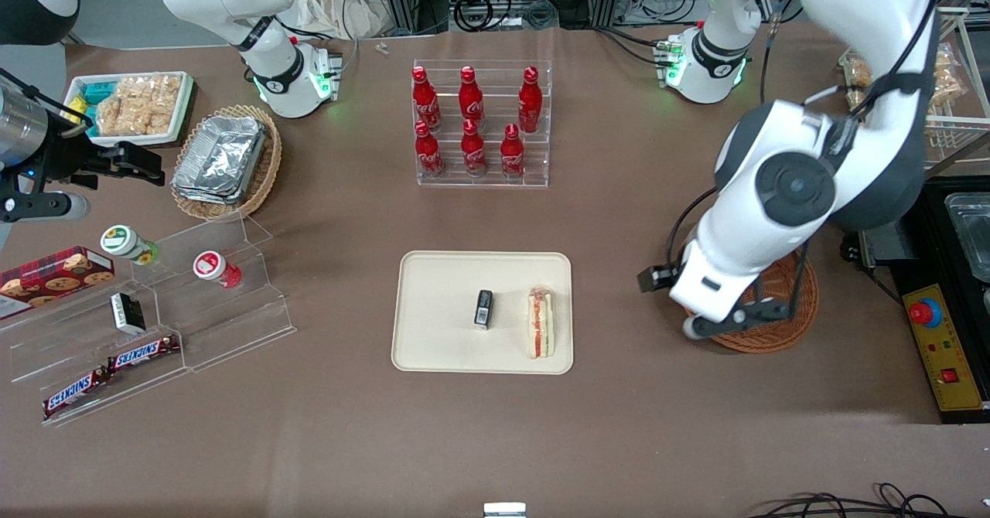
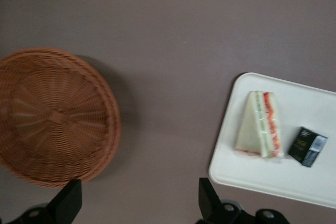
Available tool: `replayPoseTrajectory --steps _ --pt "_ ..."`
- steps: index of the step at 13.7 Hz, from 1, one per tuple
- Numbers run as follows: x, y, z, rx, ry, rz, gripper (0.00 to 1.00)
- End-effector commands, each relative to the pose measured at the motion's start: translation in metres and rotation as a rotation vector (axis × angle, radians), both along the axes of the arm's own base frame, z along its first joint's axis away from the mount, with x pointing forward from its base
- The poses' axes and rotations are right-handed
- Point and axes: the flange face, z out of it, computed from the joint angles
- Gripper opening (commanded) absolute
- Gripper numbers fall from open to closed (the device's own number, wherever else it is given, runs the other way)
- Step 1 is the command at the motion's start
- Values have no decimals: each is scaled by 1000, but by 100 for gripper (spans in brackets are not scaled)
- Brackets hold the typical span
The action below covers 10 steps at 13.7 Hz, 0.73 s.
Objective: Place sandwich from basket to tray
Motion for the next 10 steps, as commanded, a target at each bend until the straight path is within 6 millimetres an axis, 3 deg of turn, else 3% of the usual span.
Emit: replayPoseTrajectory --steps 1,5,8,9,10 --pt "-38 56 36 -5 -8 -35 100" --pt "-56 156 74 -13 44 -160 100" --pt "-52 174 81 -8 48 -147 100" --pt "-45 195 78 -23 44 -114 100" --pt "-41 202 75 -30 45 -103 100"
